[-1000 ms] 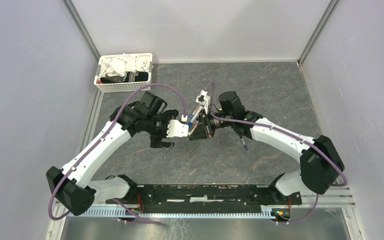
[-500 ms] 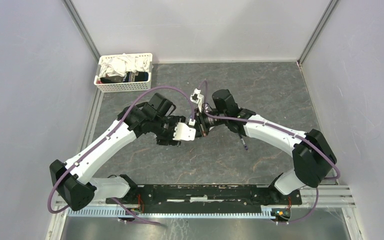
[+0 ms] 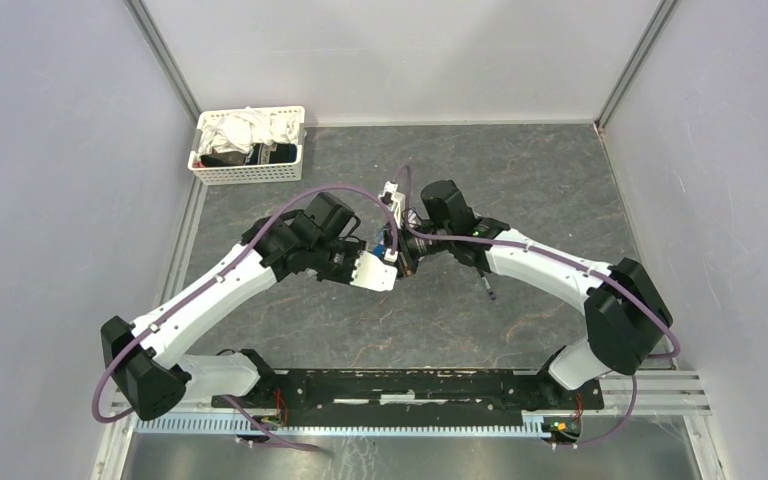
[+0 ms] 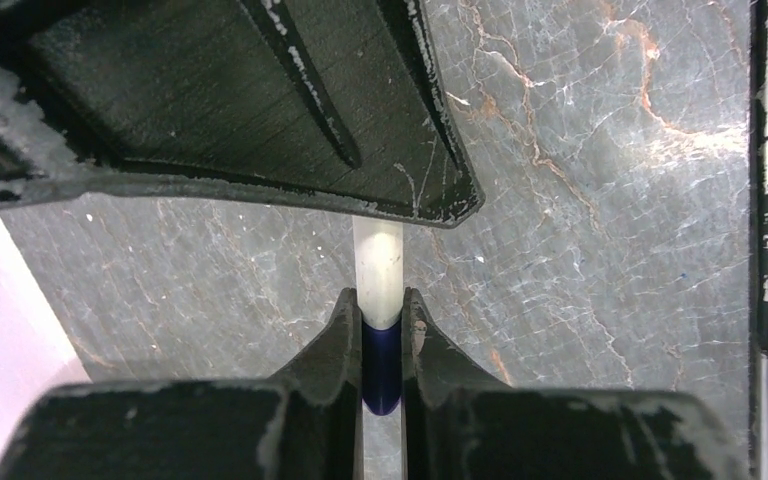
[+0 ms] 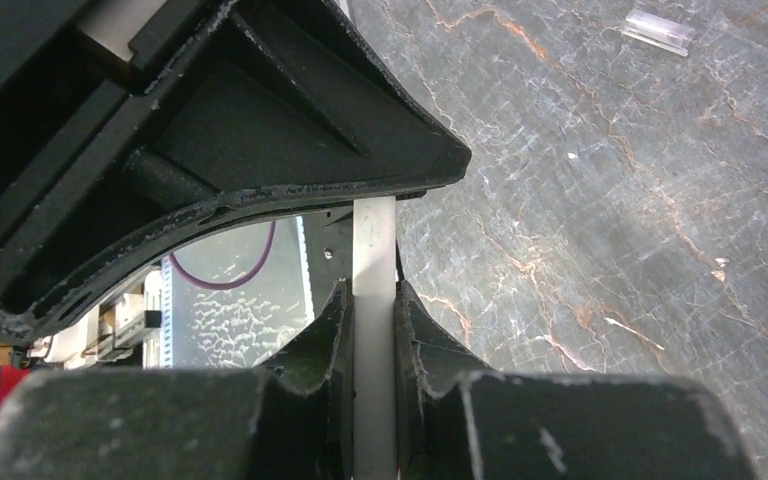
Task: Open the pen caps
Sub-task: Open the pen cap from the pen, then place the pen cap at the center of the board, then place the pen at the center of the board.
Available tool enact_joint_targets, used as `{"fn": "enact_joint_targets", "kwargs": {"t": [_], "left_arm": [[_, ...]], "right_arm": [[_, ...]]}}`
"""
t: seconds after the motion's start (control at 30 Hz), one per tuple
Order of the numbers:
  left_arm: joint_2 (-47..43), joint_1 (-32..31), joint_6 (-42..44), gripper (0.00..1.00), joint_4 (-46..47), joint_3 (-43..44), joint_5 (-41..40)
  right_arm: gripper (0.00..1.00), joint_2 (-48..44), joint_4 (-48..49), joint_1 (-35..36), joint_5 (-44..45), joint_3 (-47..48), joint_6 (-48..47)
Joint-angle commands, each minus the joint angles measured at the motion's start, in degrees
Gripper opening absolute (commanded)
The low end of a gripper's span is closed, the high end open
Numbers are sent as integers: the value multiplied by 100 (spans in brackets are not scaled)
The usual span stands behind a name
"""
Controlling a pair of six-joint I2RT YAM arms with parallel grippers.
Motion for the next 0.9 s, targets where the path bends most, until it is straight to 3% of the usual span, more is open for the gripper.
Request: {"fn": "enact_joint_targets", "kwargs": {"t": [0.0, 0.17, 0.37, 0.47, 0.63, 0.87], "left_arm": [[-137, -22, 538, 2, -38, -197, -641], [-269, 230, 1111, 2, -322, -493, -1277], [-219, 2474, 2453, 2, -871, -220, -1169], [-163, 3170, 2737, 2, -846, -82, -915], [-177, 3175, 1860, 2, -509, -53, 35], [445, 3030, -350, 7, 30, 97, 763]], "right_arm": [[0, -72, -397, -26, 15, 283, -422], [0, -506, -690, -253, 112, -358, -653], [0, -1410, -1299, -523, 325, -1397, -1014], [0, -1749, -1569, -587, 405, -1703, -1161], [0, -2146, -1658, -780, 865, -1649, -1146], [0, -2334, -2044, -1609, 3588, -1361, -1089]]}}
